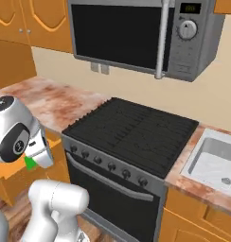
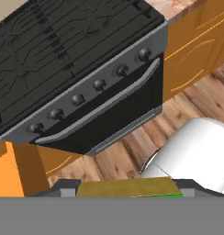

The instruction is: Restock the sink supplies by placing the sponge and soap dispenser on the counter and next to the sink. Make sure the soap dispenser is upright.

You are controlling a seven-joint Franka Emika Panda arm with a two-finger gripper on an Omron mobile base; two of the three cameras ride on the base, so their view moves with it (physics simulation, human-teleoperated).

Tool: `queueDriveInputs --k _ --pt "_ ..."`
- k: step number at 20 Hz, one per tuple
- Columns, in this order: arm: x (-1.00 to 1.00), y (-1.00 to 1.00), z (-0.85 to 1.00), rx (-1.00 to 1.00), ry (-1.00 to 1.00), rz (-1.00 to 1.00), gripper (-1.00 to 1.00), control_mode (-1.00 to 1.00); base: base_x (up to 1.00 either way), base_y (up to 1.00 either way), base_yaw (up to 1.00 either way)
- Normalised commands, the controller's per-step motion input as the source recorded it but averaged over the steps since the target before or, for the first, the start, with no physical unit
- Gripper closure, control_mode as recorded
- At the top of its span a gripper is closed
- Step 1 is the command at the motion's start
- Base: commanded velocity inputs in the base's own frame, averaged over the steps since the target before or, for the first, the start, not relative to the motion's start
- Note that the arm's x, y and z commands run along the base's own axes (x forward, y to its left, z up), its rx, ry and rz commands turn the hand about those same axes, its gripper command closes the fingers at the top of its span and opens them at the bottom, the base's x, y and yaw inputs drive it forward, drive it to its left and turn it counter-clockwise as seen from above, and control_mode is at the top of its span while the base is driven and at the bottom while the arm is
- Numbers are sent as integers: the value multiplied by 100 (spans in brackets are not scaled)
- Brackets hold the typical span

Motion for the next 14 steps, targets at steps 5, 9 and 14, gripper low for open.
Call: queueDriveInputs --k 5,9,14 --pt "0 0 0 0 0 0 100 100 -21 -100 -36" --pt "0 0 0 0 0 0 100 100 0 -100 -25" --pt "0 0 0 0 0 0 100 100 0 -100 -17"
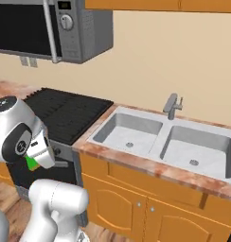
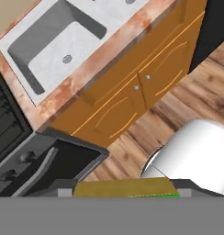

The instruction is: Restock the sink supplies by placing the sponge and soap dispenser on the counter and next to the sink. Make sure the soap dispenser is upright.

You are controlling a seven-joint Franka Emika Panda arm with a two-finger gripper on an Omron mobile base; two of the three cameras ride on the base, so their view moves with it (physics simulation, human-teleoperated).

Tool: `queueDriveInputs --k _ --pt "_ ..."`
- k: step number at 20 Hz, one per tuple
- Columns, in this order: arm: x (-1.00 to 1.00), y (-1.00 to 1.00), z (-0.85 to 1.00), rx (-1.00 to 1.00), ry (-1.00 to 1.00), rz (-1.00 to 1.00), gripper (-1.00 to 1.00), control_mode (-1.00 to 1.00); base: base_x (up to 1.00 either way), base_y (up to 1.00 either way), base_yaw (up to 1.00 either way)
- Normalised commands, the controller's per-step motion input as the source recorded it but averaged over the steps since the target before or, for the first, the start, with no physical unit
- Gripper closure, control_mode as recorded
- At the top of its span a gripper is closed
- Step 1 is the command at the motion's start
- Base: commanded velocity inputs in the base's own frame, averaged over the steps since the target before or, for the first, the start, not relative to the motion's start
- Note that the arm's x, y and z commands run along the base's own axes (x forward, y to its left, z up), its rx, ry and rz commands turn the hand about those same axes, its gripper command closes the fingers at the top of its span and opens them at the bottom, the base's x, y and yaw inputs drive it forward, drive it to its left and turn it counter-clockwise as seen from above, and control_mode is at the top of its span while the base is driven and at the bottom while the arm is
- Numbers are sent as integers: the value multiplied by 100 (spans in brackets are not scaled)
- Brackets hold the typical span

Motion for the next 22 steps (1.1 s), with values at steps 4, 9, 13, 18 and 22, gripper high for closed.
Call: queueDriveInputs --k 4,9,13,18,22 --pt "0 0 0 0 0 0 100 100 0 -100 -13" --pt "0 0 0 0 0 0 100 100 0 -100 -12" --pt "0 0 0 0 0 0 100 100 5 -100 -12" --pt "0 0 0 0 0 0 100 100 41 -88 -15" --pt "0 0 0 0 0 0 100 100 65 -52 -15"
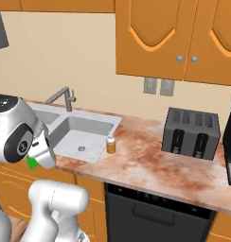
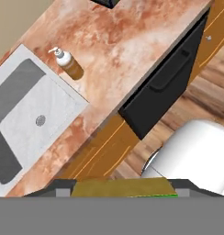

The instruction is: Restock the sink supplies by placing the sponge and soap dispenser on the counter and next to the sink. Make sure the soap dispenser is upright.

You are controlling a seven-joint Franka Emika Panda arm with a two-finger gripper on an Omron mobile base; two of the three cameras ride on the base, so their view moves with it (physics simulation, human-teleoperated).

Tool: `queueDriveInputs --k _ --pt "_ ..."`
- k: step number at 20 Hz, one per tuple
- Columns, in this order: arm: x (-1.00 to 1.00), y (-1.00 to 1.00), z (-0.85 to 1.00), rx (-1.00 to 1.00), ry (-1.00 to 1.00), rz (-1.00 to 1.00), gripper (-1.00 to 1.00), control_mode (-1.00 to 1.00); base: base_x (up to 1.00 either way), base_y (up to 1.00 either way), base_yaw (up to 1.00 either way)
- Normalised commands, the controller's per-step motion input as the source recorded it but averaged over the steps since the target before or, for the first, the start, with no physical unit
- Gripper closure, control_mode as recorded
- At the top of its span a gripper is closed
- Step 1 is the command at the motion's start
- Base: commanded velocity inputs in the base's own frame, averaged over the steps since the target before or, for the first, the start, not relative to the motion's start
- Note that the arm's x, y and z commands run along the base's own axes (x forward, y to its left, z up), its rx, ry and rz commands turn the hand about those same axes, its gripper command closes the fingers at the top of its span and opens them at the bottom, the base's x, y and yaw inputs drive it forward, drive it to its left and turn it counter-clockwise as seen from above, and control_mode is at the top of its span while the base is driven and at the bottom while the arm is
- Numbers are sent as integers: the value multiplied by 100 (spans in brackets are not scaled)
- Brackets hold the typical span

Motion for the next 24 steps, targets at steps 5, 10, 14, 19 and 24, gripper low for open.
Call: queueDriveInputs --k 5,10,14,19,24 --pt "0 0 0 0 0 0 100 100 39 -51 -11" --pt "0 0 0 0 0 0 100 100 -31 -46 -9" --pt "0 0 0 0 0 0 100 100 -33 -32 -11" --pt "0 0 0 0 0 0 100 100 0 -9 -9" --pt "6 -1 -4 2 0 0 100 -100 4 0 -2"
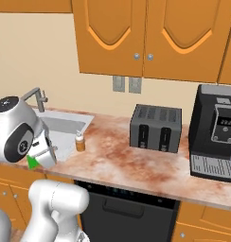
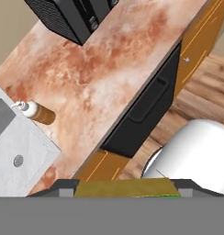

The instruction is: Restock the sink supplies by placing the sponge and soap dispenser on the counter and next to the sink. Make sure the soap dispenser is upright.

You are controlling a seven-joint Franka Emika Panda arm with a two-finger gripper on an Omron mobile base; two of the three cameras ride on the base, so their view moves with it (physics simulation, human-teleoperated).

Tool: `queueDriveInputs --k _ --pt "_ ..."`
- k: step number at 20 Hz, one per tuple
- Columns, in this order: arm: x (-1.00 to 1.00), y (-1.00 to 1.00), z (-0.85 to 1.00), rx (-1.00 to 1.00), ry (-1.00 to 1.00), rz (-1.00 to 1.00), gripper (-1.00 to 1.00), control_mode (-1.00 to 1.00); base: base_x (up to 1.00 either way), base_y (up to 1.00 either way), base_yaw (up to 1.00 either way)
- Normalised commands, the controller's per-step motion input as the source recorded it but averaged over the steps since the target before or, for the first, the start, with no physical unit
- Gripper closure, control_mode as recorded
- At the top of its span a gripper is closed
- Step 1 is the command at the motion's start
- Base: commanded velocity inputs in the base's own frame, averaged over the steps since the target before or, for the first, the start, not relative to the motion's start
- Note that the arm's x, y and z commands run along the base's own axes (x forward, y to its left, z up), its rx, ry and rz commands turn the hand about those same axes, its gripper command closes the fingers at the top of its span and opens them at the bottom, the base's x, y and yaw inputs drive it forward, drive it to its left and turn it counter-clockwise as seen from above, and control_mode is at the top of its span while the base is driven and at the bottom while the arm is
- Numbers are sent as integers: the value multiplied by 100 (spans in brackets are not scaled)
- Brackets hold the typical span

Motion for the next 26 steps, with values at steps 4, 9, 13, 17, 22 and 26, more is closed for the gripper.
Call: queueDriveInputs --k 4,9,13,17,22,26 --pt "69 -10 -34 11 5 -3 100 -100 0 0 0" --pt "81 -1 -48 9 6 -2 100 -100 0 0 0" --pt "49 0 -53 7 7 -2 100 -100 0 0 0" --pt "27 0 -47 5 8 -11 100 -100 0 0 0" --pt "13 0 -32 7 4 -18 100 -100 0 0 0" --pt "21 0 -20 8 6 -15 100 -100 0 0 0"
